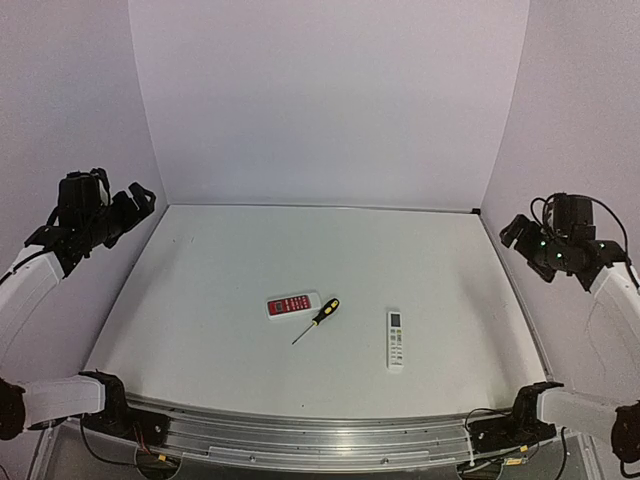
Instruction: Unload the batteries from the remote control
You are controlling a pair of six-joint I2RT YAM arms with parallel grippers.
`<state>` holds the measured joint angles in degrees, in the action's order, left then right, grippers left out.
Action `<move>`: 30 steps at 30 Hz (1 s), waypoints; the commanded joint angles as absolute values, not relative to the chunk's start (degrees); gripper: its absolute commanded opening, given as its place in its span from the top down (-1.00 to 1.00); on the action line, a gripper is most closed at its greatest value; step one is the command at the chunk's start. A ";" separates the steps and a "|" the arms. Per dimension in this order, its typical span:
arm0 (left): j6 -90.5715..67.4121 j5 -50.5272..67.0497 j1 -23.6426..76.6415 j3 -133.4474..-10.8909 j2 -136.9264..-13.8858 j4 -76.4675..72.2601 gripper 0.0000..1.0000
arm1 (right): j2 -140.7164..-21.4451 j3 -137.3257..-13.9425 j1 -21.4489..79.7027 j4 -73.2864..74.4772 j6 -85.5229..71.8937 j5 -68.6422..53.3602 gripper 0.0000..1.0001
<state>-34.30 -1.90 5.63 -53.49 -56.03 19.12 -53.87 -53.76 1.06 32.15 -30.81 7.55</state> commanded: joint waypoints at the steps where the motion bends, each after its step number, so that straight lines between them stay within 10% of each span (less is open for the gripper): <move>1: -33.49 -0.21 5.71 -53.95 -56.79 20.13 -1.00 | -58.16 -53.10 5.11 38.61 -35.50 -19.24 -0.97; 11: -33.36 2.78 5.70 -50.93 -57.51 19.98 -0.99 | -89.26 -64.25 49.32 46.77 -41.65 20.98 -0.96; 30: -34.80 5.98 5.66 -45.35 -57.54 17.67 -0.99 | -105.99 -56.20 54.45 30.89 -50.42 19.55 0.03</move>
<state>-34.59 5.02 5.63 -45.41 -57.54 19.51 -102.96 -58.48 54.41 34.04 -47.28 20.69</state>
